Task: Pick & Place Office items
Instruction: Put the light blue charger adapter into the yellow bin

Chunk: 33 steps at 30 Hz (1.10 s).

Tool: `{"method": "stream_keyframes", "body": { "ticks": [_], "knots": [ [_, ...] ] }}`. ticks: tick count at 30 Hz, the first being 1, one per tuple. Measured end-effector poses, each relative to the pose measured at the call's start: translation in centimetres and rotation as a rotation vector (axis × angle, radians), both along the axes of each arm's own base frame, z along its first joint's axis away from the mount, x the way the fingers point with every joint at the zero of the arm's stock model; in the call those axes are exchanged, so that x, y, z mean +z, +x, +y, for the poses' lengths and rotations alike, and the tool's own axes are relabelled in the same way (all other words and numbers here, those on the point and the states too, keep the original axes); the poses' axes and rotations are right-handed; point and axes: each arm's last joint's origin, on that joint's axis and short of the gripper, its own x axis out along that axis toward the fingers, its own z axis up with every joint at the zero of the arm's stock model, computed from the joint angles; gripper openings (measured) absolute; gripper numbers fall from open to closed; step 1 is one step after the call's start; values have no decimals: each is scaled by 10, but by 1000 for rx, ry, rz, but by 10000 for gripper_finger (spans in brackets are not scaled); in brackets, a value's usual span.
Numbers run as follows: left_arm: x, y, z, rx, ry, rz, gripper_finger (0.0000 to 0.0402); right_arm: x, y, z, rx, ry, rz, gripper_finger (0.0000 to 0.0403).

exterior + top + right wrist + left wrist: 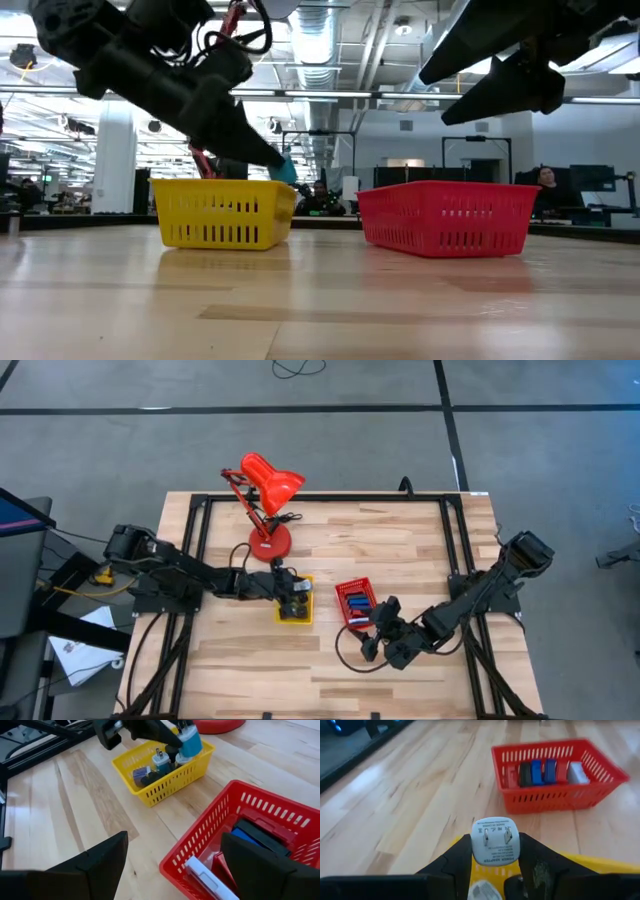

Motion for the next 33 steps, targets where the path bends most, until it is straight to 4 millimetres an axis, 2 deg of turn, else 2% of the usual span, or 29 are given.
{"method": "stream_keyframes", "body": {
  "ticks": [33],
  "knots": [
    [-13,-4,-1,-18,-49,112,131,-1,-1,-1,1,-13,20,312]
  ]
}}
